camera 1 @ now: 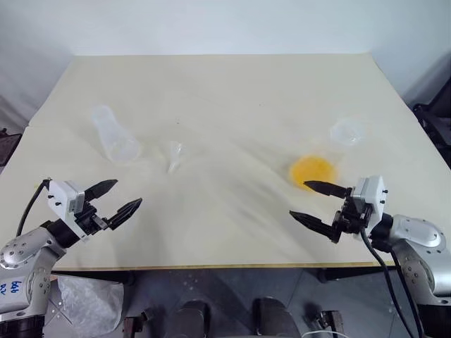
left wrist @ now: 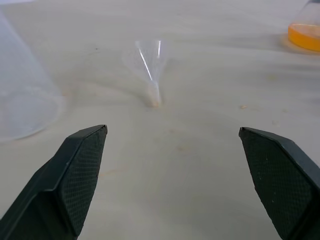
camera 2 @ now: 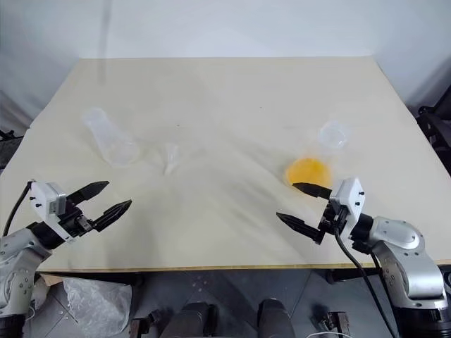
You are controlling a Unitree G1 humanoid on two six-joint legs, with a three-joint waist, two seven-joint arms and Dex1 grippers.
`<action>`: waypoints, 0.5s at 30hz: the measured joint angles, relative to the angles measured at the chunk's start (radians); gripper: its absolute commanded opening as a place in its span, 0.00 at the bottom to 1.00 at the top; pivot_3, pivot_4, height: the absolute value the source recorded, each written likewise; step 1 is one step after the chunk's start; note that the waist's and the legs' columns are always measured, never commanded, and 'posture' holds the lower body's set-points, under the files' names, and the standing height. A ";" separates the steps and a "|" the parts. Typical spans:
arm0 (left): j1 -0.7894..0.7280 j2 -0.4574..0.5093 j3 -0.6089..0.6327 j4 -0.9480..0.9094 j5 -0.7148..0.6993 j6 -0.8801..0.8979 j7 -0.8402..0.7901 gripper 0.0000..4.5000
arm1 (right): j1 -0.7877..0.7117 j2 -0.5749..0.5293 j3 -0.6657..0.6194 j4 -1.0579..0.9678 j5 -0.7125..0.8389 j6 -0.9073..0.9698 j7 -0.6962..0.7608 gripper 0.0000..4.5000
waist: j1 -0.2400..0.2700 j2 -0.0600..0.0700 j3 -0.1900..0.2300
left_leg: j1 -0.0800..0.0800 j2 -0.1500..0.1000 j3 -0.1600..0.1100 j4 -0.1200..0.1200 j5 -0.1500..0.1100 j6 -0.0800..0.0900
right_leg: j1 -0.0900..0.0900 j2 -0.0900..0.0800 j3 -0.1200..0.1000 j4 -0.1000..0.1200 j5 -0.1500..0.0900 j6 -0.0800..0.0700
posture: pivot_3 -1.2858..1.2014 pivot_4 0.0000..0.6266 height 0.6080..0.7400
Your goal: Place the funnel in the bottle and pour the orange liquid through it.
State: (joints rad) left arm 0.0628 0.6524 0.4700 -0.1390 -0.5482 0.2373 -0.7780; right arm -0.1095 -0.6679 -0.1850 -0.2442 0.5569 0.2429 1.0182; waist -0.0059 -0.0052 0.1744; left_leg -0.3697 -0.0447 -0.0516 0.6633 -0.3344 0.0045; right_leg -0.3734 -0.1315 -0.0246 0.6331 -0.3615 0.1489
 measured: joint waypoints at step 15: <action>0.081 0.056 0.339 0.138 -0.041 0.020 0.067 1.00 | -0.221 0.021 0.110 0.088 0.020 0.018 0.107 0.99 | 0.009 0.000 0.000 | -0.001 0.001 -0.003 0.001 -0.001 -0.001 | 0.002 -0.001 0.000 -0.003 0.000 -0.001 | 0.52 0.24 1.00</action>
State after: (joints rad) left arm 0.1441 0.7080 0.8086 -0.0010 -0.5893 0.2573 -0.7107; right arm -0.3304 -0.6469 -0.0750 -0.1562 0.5766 0.2611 1.1247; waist 0.0030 -0.0051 0.1748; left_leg -0.3705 -0.0441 -0.0550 0.6641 -0.3351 0.0037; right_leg -0.3713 -0.1323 -0.0248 0.6299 -0.3614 0.1484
